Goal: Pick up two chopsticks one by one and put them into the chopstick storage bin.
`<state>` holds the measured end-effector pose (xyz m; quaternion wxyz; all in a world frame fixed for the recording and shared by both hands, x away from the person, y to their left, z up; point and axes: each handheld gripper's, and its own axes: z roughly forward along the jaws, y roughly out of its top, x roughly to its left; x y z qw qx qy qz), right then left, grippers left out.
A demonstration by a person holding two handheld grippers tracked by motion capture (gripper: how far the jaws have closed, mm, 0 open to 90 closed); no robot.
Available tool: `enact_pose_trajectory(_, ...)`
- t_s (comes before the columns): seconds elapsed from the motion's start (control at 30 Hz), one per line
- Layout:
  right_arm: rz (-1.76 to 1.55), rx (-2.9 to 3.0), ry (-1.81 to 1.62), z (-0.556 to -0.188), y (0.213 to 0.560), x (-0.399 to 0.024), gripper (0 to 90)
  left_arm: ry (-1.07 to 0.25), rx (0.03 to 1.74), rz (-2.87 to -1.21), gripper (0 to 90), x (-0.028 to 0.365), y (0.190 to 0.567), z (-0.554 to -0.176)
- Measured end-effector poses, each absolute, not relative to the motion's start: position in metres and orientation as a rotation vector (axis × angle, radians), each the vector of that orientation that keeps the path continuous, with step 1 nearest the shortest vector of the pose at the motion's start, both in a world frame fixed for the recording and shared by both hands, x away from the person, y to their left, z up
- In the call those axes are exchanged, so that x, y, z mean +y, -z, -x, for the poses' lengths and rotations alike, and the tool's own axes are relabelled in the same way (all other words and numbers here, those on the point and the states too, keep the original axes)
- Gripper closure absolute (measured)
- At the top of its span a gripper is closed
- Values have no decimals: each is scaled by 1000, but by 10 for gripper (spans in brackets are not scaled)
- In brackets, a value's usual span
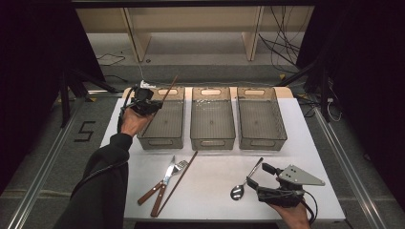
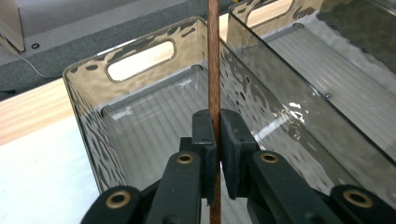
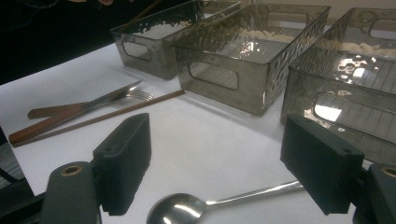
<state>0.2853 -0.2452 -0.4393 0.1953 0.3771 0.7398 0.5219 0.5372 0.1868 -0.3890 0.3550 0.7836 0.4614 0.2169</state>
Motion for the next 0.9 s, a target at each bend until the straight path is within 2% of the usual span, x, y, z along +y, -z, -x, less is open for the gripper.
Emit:
enact_pose_trajectory(0.5, -1057, 2074, -1463, -285, 439, -245, 252, -543, 1256, -2071, 828, 188, 403, -538)
enact_pose_trajectory(0.67, -1058, 2072, -1461, -285, 439, -246, 252, -527, 1286, -2035, 675, 190, 400, -537)
enact_pose_trajectory(0.73, -1060, 2071, -1463, -285, 439, -246, 252, -510, 1287, -2041, 589, 190, 397, -536)
enact_pose_trajectory(0.9, -1056, 2070, -1462, -285, 439, -245, 252, -479, 1288, -2036, 450, 188, 385, -527)
